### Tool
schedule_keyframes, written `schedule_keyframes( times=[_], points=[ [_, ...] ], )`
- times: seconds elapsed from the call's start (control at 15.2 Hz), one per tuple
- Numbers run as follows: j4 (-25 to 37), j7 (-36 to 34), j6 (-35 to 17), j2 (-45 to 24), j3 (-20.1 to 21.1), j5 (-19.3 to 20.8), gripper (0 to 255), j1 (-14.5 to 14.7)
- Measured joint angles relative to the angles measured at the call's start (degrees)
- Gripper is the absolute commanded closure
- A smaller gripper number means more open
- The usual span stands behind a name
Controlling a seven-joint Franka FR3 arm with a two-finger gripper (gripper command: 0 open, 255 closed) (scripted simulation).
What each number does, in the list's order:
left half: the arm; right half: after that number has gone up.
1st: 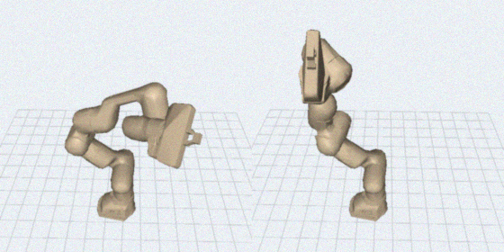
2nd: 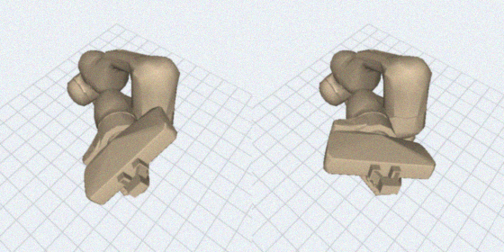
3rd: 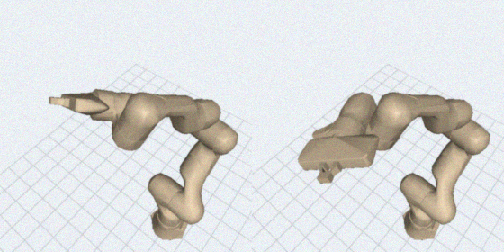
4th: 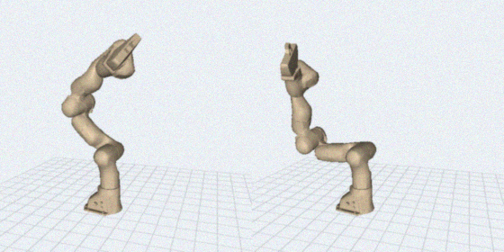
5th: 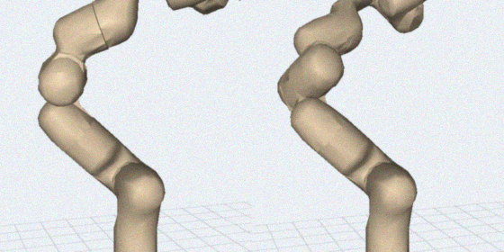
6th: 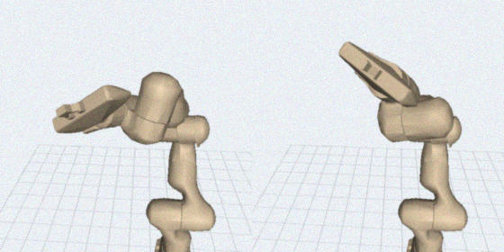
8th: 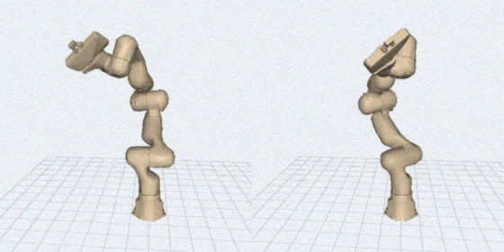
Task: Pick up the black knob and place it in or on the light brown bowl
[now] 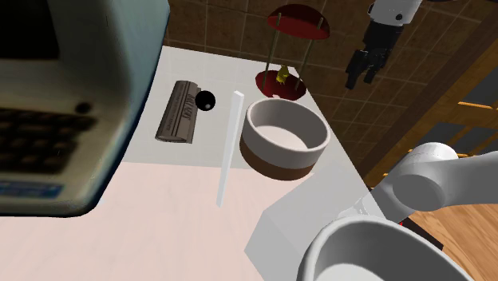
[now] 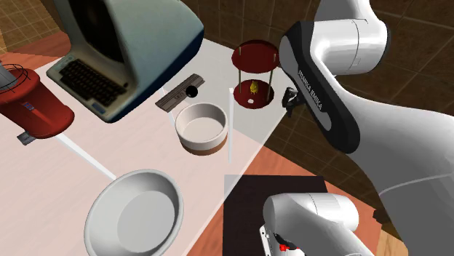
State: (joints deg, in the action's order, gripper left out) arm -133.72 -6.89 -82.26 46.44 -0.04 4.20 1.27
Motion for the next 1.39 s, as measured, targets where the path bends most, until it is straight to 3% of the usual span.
schedule_keyframes(
  times=[0.2,0.66,1.39],
  points=[
    [0.5,-1.3,-0.7,-1.2,1.4,-1.1,0,0.5],
    [4.3,-8.5,-5.0,-8.8,8.7,-6.0,0,3.2],
    [17.0,-20.2,-10.1,-25.5,20.0,-8.4,0,5.8]
  ],
)
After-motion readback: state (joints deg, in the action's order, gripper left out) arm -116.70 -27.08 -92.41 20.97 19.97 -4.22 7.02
